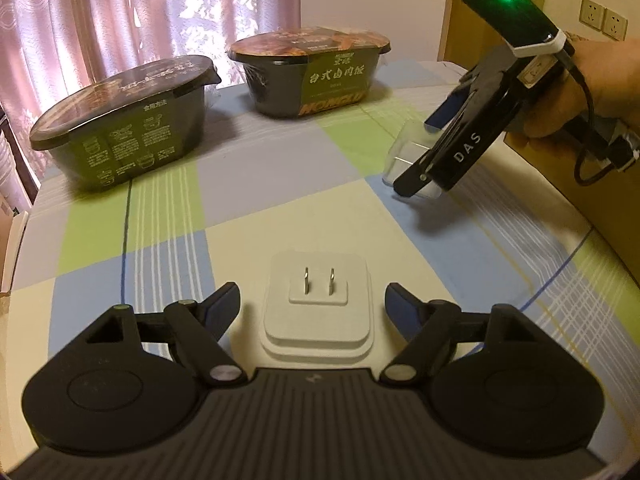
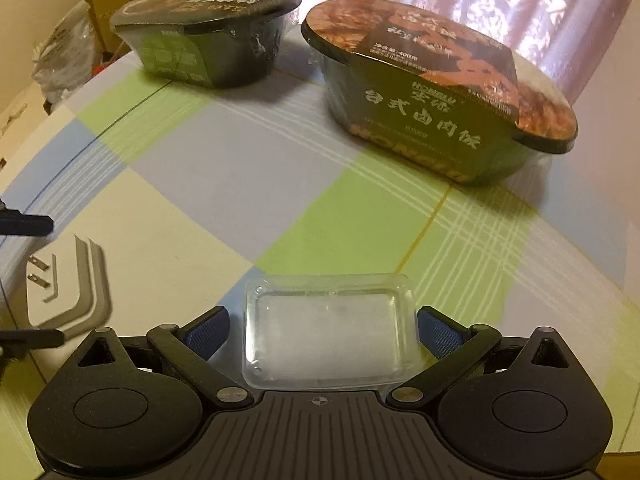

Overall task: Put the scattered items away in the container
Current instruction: 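Grasp the white plug adapter with the left tool while the right tool grasps the clear plastic tray, then lift the plug adapter and clear tray with both tools toward the box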

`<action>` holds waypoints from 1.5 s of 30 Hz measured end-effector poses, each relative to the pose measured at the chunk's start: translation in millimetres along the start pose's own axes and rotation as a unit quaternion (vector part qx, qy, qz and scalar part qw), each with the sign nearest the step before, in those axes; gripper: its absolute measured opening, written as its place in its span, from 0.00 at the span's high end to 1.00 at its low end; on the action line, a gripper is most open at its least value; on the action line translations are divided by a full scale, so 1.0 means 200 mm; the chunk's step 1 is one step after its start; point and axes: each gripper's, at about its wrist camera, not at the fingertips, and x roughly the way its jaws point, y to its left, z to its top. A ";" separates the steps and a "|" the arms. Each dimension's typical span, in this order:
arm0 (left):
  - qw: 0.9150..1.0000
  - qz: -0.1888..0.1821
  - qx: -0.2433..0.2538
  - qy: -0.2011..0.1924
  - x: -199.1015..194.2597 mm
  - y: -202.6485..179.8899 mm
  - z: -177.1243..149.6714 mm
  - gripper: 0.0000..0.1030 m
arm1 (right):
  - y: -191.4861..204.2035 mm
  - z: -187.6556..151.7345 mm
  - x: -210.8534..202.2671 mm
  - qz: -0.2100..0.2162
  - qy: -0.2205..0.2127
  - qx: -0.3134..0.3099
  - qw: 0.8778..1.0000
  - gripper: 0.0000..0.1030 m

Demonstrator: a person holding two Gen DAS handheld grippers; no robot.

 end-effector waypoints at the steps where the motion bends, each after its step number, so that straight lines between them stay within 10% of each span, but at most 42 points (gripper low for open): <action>1: 1.000 -0.001 0.000 -0.001 0.01 0.00 0.01 0.26 | 0.00 0.00 0.00 0.000 0.001 0.002 1.000 0.08; 15: 0.999 -0.013 0.014 0.036 -0.09 -0.09 -0.13 0.42 | 0.26 -0.24 -0.29 -0.030 0.010 0.025 0.999 0.15; 27: 0.995 -0.032 -0.009 0.095 -0.44 -0.37 -0.46 0.42 | 0.77 -0.90 -0.55 -0.012 0.038 0.064 0.997 0.15; 35: 0.993 -0.032 -0.004 0.115 -0.57 -0.46 -0.57 0.29 | 0.91 -1.28 -0.69 -0.019 0.028 0.075 0.997 0.14; 45: 0.994 -0.018 -0.008 0.103 -0.51 -0.45 -0.50 0.23 | 0.91 -1.36 -0.68 -0.019 0.011 0.105 0.994 0.10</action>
